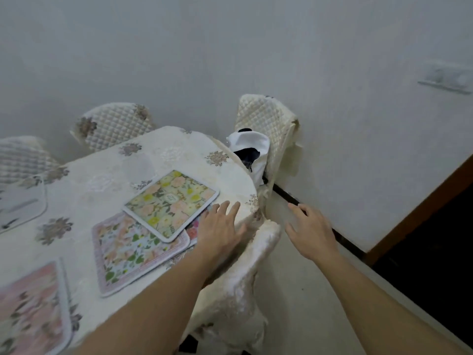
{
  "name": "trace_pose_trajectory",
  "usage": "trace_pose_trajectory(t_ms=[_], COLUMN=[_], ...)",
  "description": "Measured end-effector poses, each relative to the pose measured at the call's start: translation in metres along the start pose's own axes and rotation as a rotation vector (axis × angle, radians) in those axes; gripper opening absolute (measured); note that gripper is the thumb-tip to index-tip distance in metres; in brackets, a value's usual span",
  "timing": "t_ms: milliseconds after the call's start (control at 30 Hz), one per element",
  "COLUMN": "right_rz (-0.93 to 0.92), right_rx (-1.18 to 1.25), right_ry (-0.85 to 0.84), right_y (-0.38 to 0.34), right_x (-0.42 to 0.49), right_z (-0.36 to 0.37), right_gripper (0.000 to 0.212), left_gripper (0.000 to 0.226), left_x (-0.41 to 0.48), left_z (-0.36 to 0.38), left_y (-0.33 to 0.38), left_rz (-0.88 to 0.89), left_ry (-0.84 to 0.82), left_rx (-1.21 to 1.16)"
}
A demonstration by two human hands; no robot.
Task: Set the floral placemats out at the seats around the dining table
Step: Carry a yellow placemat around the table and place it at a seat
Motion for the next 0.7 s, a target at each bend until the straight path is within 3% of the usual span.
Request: trace_pose_trajectory(t_ms=[167, 367, 700], right_rz=[-0.157, -0.33, -0.519], right_rx=[-0.038, -0.071, -0.058], right_ry=[-0.016, -0.079, -0.175], right_y=[-0.05, -0.118, -0.212], right_x=[0.076, 0.163, 0.247], right_z=[0.014, 0.041, 0.088], right_gripper=[0.045, 0.055, 0.055], left_gripper=[0.064, 0.066, 0.066], left_x=[0.031, 0.055, 0.052], left_z=[0.001, 0.004, 0.02], left_y=[-0.066, -0.152, -0.253], left_rz=[-0.153, -0.378, -0.709], left_ry=[0.033, 0.081, 0.07], left_rx=[-0.031, -0.098, -0.176])
Point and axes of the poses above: each hand's wrist, its own x-axis towards the middle knuckle, its own z-axis out of the palm, y = z × x, the point moved 4 cm from there along x, towards the middle knuckle, and after that the axes turned 12 degrees about -x, right-handed, at the moved point
